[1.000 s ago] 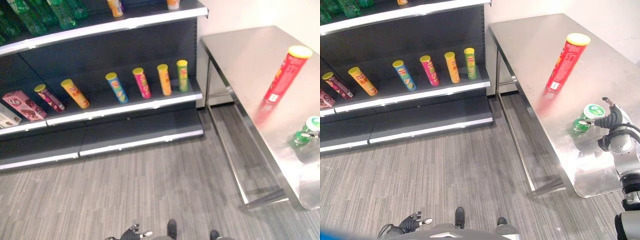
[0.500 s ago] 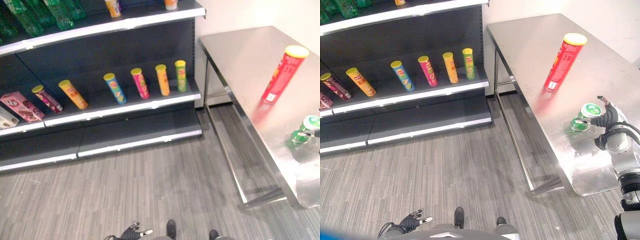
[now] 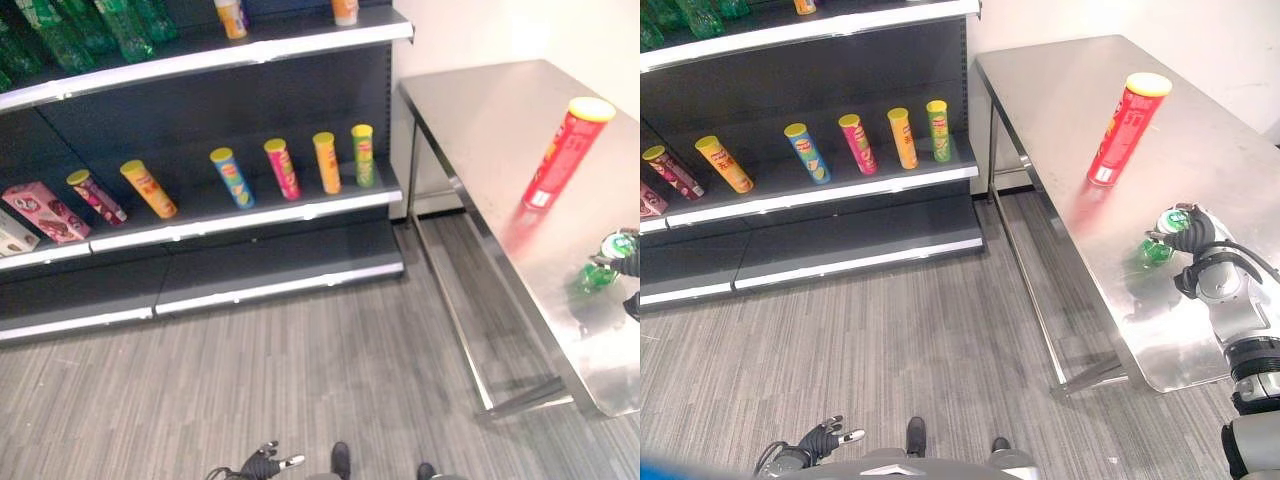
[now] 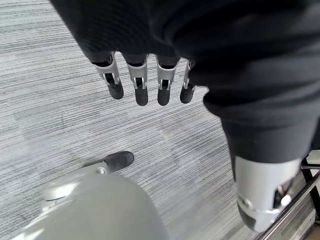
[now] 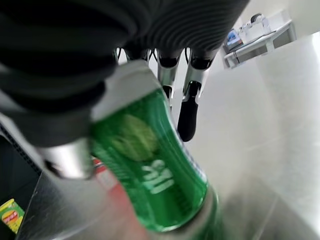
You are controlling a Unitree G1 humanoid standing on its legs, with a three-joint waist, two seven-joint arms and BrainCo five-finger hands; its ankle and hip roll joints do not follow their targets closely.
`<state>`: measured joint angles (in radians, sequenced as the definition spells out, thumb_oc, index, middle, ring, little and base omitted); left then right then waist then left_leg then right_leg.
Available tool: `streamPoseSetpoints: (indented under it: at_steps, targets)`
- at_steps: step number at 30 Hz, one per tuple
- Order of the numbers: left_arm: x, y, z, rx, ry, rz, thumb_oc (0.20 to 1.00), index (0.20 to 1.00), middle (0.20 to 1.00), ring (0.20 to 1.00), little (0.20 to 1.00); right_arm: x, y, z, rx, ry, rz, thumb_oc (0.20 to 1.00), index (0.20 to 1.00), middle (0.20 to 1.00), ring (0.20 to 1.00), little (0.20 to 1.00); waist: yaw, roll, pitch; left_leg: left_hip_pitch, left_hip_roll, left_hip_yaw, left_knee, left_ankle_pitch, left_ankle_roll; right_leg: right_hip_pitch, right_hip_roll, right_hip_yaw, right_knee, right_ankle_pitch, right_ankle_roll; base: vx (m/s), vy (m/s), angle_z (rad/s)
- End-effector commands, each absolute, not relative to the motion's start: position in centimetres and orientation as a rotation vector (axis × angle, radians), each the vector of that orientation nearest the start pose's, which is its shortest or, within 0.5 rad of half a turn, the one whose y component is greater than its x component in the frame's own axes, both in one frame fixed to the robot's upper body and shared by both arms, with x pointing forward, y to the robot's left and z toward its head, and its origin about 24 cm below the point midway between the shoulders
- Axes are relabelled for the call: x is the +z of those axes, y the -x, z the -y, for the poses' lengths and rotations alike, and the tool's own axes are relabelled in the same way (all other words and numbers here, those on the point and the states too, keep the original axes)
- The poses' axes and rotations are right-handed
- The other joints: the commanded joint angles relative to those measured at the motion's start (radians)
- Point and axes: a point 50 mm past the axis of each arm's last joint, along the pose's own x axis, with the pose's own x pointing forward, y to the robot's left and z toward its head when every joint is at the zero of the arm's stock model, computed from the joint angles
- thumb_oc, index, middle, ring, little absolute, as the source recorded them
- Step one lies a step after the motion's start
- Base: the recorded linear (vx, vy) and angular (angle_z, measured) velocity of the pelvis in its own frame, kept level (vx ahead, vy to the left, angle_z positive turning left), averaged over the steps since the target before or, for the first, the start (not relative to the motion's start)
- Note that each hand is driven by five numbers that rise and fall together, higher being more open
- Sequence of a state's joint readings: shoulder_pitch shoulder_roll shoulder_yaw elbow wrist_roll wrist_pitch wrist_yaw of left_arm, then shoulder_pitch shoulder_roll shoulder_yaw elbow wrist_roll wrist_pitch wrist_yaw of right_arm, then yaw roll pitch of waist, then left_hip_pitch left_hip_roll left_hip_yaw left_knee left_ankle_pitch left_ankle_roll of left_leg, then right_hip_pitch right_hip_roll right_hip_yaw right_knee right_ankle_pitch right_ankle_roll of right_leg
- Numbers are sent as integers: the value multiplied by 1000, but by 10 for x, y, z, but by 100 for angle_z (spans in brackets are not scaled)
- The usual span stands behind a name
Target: Put the goods on the table back onto the shelves and tidy them up.
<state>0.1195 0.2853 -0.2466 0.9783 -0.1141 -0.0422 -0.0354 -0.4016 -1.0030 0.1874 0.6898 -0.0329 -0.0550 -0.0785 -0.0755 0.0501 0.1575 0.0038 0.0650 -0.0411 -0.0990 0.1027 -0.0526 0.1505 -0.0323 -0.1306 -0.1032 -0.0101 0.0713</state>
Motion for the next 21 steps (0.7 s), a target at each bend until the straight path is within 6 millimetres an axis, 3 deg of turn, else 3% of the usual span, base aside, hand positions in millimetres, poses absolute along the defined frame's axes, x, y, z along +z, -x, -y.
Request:
streamPoseSetpoints:
  at_steps: [1,8,11,13,16,18,21]
  targets:
    - [-142,-115,-247,8,-287,-1032,1000,1000,1000,1000,1000,147,-307,372,-316,1012,-133,200,200,200,200,200,34,-71,-3,82,62,65,12,-104,-76,-3,-16,24,27,-118,18,0,0,0]
    - [-140,-116,-253,37,-286,-1024,1000,1000,1000,1000,1000,177,-299,362,-325,1022,45,200,200,200,200,200,21,-69,-3,95,76,75,12,-106,-82,-1,-4,37,32,-129,10,5,-28,-1]
    - [-138,-116,-257,64,-272,-1018,1000,1000,1000,1000,1000,202,-293,343,-277,1044,208,200,200,200,200,200,16,-71,6,88,94,74,45,-109,-90,1,8,44,33,-137,-1,-9,-94,-1]
    - [-138,-117,-258,67,-271,-1015,1000,1000,1000,1000,1000,207,-291,338,-265,1045,245,200,200,200,200,200,20,-75,12,71,99,68,82,-117,-91,2,12,45,33,-140,-6,-39,-103,-1]
    - [-136,-121,-258,82,-252,-999,1000,1000,1000,1000,1000,220,-288,322,-217,1046,339,200,200,200,200,200,32,-89,51,-13,88,36,217,-120,-93,6,11,42,34,-142,-23,-86,-102,7]
    - [-133,-128,-256,100,-219,-965,1000,1000,1000,1000,1000,233,-286,311,-198,1056,421,200,200,200,200,200,48,-109,88,-130,52,10,353,-94,-94,19,5,28,23,-136,-32,-65,-101,26]
    - [-133,-128,-254,112,-190,-953,1000,1000,1000,1000,1000,235,-280,312,-199,1079,426,200,200,200,200,200,42,-110,91,-181,68,53,340,-94,-83,21,1,6,16,-144,-26,50,11,47]
